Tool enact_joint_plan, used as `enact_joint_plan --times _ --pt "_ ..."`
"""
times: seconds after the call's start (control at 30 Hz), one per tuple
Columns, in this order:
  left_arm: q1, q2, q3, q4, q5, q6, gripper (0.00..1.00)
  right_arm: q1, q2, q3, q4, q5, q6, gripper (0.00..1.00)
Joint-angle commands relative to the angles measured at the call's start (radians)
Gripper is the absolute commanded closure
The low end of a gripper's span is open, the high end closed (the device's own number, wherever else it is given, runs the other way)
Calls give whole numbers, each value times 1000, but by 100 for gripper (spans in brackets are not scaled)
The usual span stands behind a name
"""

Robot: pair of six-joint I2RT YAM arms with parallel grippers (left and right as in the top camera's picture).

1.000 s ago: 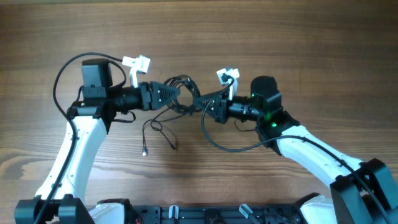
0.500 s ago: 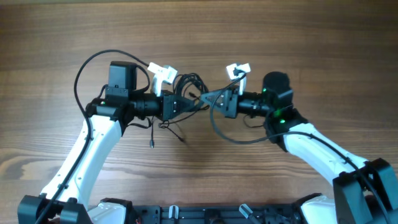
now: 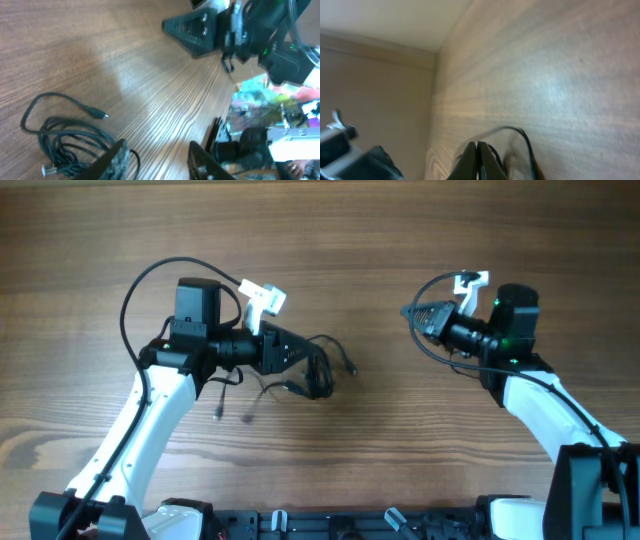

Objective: Untangle cables

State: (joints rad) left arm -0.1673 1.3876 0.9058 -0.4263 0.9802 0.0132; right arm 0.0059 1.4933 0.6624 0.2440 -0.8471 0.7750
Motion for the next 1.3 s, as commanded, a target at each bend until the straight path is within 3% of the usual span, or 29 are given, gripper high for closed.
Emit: enact_joint_plan --times 0.0,0.07,0.17,0.23,0.3,0.43,0.5,0.57,0.63,0.77,0.87,0.97,1.1,1.17,1.27 --pt "4 0 -3 66 2 -150 48 18 2 10 -18 -56 -91 94" --pt "3 0 -3 96 2 -183 40 48 2 10 -21 -103 -153 81" --pt "3 0 -3 87 -89 -196 44 115 2 10 -55 -97 -178 62" --pt "3 0 -3 60 -167 -270 45 158 2 10 -77 -61 -182 57" --pt "2 0 -3 19 -233 -341 45 204 2 10 -85 -21 -198 59" --pt "-12 0 -3 -47 -314 -357 49 283 2 10 -85 -29 -206 70" --pt "-12 0 -3 -65 -365 -430 49 332 2 10 -85 -29 -276 70" --pt "-12 0 -3 -69 -404 -506 40 382 2 10 -96 -23 -392 65" --pt "-12 0 -3 -65 -444 -581 28 418 2 10 -113 32 -385 63" --pt "-12 0 -3 -59 -453 -610 22 447 2 10 -119 47 -390 60" --pt "-12 0 -3 -64 -451 -610 23 459 2 10 -118 116 -467 62" --pt "-14 0 -3 -64 -451 -609 35 472 3 10 -80 211 -472 75" --pt "-28 0 -3 -57 -456 -609 39 539 7 10 -13 229 -458 76" --pt "-35 0 -3 -56 -474 -609 39 589 7 10 -28 327 -439 79" --pt "-40 0 -3 -56 -488 -609 37 647 42 10 -52 542 -344 76"
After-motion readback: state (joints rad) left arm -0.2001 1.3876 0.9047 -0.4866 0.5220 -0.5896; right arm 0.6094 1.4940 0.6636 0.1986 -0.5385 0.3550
